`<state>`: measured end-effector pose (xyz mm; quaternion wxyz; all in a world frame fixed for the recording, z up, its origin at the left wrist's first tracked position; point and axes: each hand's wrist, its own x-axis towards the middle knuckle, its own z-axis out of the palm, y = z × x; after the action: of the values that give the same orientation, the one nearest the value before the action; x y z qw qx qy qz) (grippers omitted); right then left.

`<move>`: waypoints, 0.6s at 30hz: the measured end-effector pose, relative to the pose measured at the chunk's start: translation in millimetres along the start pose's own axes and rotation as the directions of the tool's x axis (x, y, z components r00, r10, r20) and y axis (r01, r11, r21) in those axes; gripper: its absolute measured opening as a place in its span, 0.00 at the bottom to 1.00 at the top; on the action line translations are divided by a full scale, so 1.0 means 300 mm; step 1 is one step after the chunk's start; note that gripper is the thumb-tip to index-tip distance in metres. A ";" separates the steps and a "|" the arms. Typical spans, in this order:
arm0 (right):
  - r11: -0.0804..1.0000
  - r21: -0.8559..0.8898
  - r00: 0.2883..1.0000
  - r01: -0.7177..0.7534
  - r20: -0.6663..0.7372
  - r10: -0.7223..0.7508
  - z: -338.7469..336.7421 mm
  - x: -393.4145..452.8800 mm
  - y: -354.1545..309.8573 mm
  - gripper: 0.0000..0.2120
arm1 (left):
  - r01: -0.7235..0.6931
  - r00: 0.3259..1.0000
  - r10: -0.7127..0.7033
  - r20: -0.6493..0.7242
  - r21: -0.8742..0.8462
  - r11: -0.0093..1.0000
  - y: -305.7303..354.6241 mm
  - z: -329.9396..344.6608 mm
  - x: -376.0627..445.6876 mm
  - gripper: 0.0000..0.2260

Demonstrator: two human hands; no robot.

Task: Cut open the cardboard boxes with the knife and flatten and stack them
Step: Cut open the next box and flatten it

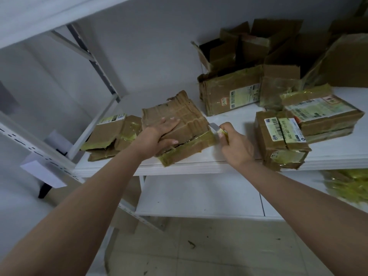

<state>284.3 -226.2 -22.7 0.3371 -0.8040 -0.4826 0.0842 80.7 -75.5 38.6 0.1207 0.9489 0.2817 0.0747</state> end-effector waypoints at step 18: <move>0.964 -0.249 0.991 0.097 0.110 -0.071 0.010 -0.036 0.043 0.06 | 0.027 0.999 -0.029 0.031 0.035 0.999 0.011 0.007 0.024 0.28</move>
<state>286.6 -237.7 -35.1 0.2101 -0.8141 -0.5393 0.0476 88.7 -74.7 37.9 0.1096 0.9479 0.2943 0.0534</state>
